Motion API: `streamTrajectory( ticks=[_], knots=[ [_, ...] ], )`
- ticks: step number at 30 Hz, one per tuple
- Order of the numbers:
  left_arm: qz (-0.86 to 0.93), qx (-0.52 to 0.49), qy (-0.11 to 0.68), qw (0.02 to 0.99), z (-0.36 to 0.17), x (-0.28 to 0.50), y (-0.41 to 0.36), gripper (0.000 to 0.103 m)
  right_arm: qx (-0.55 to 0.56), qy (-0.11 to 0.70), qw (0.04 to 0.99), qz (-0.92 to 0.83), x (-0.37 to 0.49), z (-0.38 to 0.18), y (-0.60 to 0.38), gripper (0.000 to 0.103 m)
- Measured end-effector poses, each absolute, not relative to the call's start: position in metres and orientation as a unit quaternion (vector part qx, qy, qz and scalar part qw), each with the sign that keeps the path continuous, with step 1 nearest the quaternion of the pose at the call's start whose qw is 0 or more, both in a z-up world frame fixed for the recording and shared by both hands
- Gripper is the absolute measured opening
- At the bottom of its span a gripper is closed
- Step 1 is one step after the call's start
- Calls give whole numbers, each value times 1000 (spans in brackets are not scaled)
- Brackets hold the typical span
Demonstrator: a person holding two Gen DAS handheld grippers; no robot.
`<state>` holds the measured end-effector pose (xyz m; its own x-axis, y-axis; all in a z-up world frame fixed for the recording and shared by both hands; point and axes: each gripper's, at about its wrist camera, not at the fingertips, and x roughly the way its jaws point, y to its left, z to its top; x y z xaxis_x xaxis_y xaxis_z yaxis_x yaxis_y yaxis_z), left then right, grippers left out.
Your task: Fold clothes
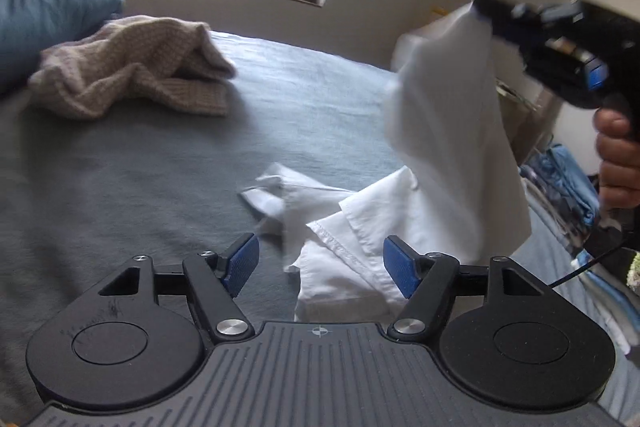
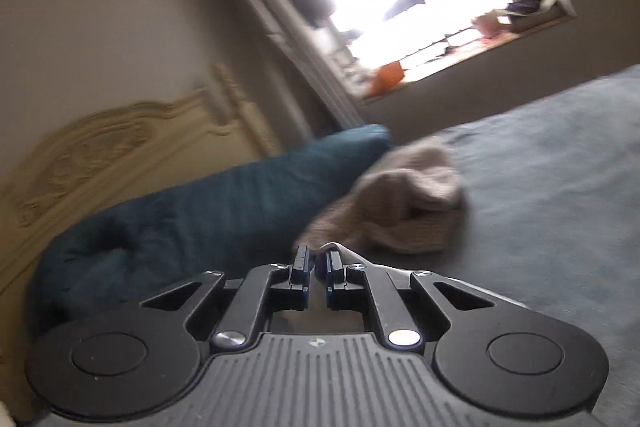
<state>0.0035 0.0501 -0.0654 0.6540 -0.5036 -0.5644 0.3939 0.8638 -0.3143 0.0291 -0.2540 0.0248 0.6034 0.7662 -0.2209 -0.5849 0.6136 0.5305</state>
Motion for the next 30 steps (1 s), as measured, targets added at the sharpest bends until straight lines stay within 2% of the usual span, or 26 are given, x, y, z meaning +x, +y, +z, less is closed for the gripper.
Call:
streamTrajectory(
  ticks=[4, 7, 10, 11, 12, 13, 16, 17, 19, 22, 25, 26, 29, 30],
  knots=[
    [-180, -55, 371, 910, -79, -14, 94, 70, 164, 251, 822, 483, 4, 10, -204, 10],
    [-123, -62, 392, 910, -90, -18, 125, 70, 114, 336, 788, 503, -17, -34, -177, 11],
    [-105, -94, 381, 914, -89, -12, 135, 70, 49, 426, 769, 473, -43, -89, -162, 22],
    [-105, -107, 374, 915, -87, -10, 134, 70, 25, 450, 766, 459, -51, -105, -159, 30],
    [-118, -112, 364, 917, -83, -8, 127, 70, 5, 464, 767, 444, -58, -115, -158, 35],
    [-136, -116, 354, 918, -79, -5, 118, 70, -13, 474, 769, 430, -63, -123, -158, 35],
    [-200, -99, 329, 918, -70, 2, 79, 71, 6, 464, 788, 404, -72, -117, -179, 43],
    [-223, -87, 321, 916, -68, 5, 63, 74, 16, 459, 795, 396, -74, -114, -187, 50],
    [-268, -45, 313, 910, -68, 10, 25, 79, 53, 438, 812, 383, -78, -102, -216, 52],
    [-302, 16, 304, 903, -69, 11, -21, 80, 112, 396, 846, 340, -80, -84, -262, 58],
    [-315, 53, 303, 898, -76, 11, -52, 81, 190, 338, 885, 257, -81, -78, -313, 74],
    [-310, 65, 307, 897, -82, 11, -59, 81, 220, 322, 894, 219, -80, -82, -330, 82],
    [-281, 111, 319, 898, -101, 10, -76, 79, 291, 312, 896, 124, -70, -108, -365, 84],
    [-275, 126, 317, 899, -106, 10, -79, 73, 311, 317, 890, 103, -66, -117, -374, 84]
  ],
)
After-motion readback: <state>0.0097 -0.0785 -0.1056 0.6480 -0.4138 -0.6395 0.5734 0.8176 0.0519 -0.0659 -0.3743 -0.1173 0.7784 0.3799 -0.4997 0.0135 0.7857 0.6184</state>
